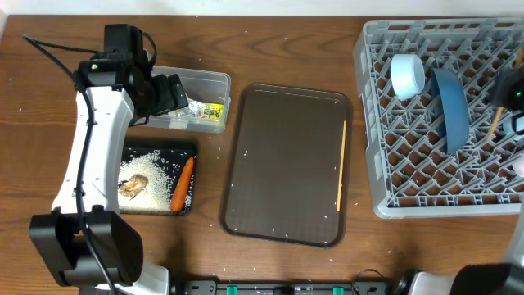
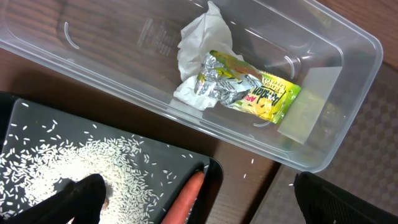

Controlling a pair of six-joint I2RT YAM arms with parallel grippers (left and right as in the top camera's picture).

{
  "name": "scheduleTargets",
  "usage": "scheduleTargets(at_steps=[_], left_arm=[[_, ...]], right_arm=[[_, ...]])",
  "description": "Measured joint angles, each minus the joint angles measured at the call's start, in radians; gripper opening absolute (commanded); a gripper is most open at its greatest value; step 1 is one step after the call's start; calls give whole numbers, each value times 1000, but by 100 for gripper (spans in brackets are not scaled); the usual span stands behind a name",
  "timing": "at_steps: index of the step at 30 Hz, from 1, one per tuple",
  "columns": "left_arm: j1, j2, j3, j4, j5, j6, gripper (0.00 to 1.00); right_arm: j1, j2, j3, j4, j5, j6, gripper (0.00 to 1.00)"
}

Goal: Sort waste into correct bins and load items into the dishwasher rack

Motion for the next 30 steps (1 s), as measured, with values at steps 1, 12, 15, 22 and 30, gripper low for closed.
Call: scheduleTargets(at_steps=[1,12,15,22,30], left_arm=[[0,0,0,0,0,0,98],[0,0,0,0,0,0,98],[0,0,0,0,0,0,98],[0,0,0,0,0,0,98],[0,0,0,0,0,0,98]], right_arm=[[-11,13,0,14,3,-40,1],[-25,209,0,9,29,-247,1],[-25,260,0,-17,29,-235,1],[-22,324,-1,-69,37,-176,73],[116,146,3,-96,24,-93,99]])
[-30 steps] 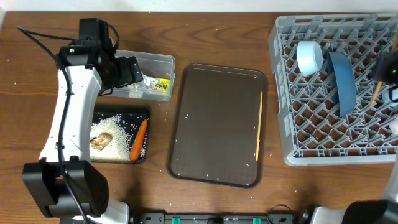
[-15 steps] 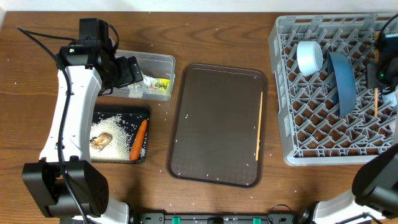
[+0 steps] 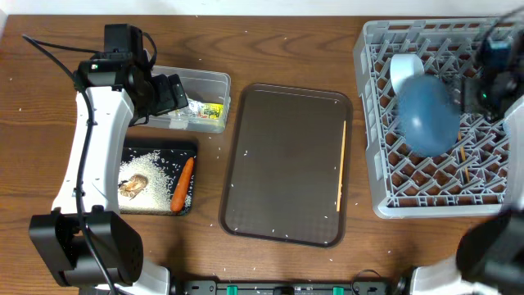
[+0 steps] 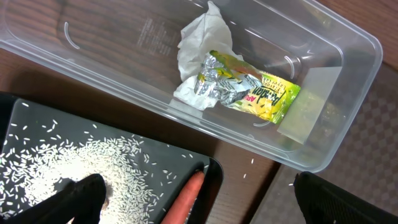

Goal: Sort waste into correct bins and load items into the dishwasher rack

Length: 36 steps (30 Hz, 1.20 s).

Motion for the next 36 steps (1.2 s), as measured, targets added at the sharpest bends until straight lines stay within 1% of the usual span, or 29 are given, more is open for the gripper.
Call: scheduleTargets(at_steps=[5,7,9,11,14,17,18,19,20,21,22,23,28,36], left_arm=[[0,0,0,0,0,0,98],[0,0,0,0,0,0,98],[0,0,0,0,0,0,98],[0,0,0,0,0,0,97],[0,0,0,0,0,0,98],[0,0,0,0,0,0,98],[0,0,0,0,0,0,98],[0,0,0,0,0,0,98],[0,0,0,0,0,0,98],[0,0,0,0,0,0,98],[0,0,0,0,0,0,98],[0,0,0,0,0,0,98],[0,0,0,0,0,0,98],[0,0,0,0,0,0,98]], right_arm=[[222,-225,41,5,-115,103,99],[327,-280,58,-4,-157,154,99],[409,-296,63,-23,-183,193,99],[481,-278,63,-54,-190,242,99],[570,-184,60,-130,-182,333,99],[618,-86,41,-191,-157,406,99],[629,-51,31,-204,-151,428,98],[638,-15,18,-209,-144,448,95],[646,28,4,-215,-139,469,84],[650,66,-7,-218,-135,484,59],[651,110,-16,-223,-132,505,40],[651,139,-20,-223,-129,511,33],[645,292,-27,-213,-110,554,39],[645,414,-30,-221,-132,579,37]])
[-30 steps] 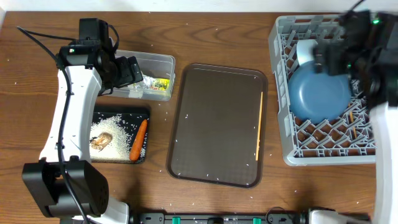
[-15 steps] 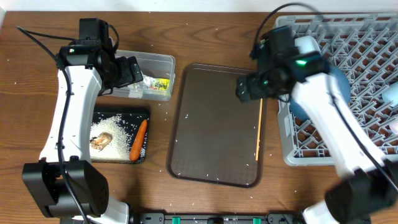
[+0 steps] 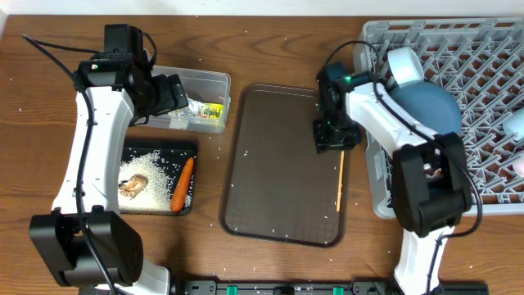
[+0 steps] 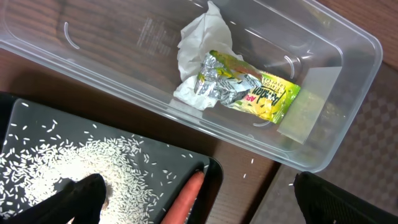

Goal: Sort waste into correct bins and load items into the dishwasher rack

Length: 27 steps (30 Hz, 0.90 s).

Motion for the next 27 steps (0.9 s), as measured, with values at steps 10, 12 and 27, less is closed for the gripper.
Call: scheduleTargets(at_steps=[10,12,27], left_arm=[[0,0,0,0,0,0,98],[0,0,0,0,0,0,98],[0,0,0,0,0,0,98]], right_arm=[[0,13,-1,-51,48,14,42],[0,13,-1,-61,52,14,44],[0,-7,-107,75,45,43,1]])
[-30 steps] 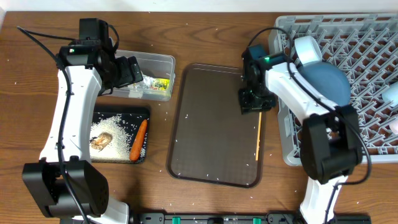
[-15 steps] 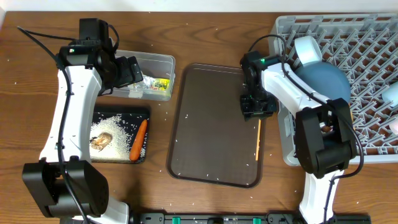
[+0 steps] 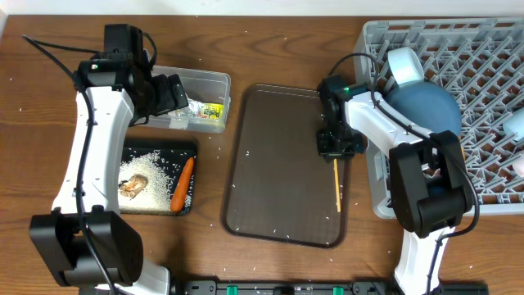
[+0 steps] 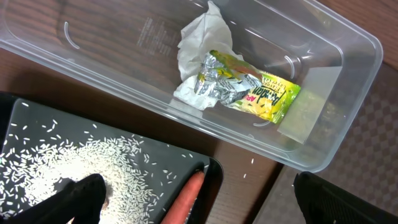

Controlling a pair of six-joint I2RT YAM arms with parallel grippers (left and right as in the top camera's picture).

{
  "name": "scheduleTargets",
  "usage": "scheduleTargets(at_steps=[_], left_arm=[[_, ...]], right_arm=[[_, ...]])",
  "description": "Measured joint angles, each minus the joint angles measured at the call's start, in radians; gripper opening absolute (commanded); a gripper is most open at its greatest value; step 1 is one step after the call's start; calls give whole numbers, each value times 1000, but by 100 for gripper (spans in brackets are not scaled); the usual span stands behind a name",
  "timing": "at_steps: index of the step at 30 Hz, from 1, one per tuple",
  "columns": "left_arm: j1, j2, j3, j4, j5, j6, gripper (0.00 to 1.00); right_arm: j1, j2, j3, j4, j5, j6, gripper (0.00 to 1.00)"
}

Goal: Sort waste into correct bins and load items into the dishwasher rack

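Observation:
A wooden chopstick lies along the right side of the brown tray. My right gripper sits over the chopstick's upper end, and its fingers are hidden under the wrist. The grey dishwasher rack holds a white cup and a blue bowl lying dome up. My left gripper hangs open over the seam between the clear bin and the black tray. Its fingers stand wide apart. The bin holds a tissue and a foil wrapper.
The black tray carries scattered rice, a food scrap and a carrot. Rice grains dot the wooden table. The rack's left wall stands close beside the brown tray's right rim.
My right gripper has moved a little down the tray's right side and now covers the chopstick's upper end. The chopstick's top has swung slightly left. The left arm has not moved.
My right gripper was first at the rack's far right edge, with the blue bowl standing on edge. Then it hung over the rack and the bowl lay dome up. Later it was over the brown tray by the chopstick, where it is now. The left gripper stayed open throughout.

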Motion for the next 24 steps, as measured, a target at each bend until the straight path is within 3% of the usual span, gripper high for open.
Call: scheduleTargets(at_steps=[11,17,24], left_arm=[[0,0,0,0,0,0,98],[0,0,0,0,0,0,98],[0,0,0,0,0,0,98]], right_arm=[[0,-23,57,-43,-4,-88,1],[-25,-243,206,-79,3,-172,1],[-289,-501,290,-45,119,-339,1]])
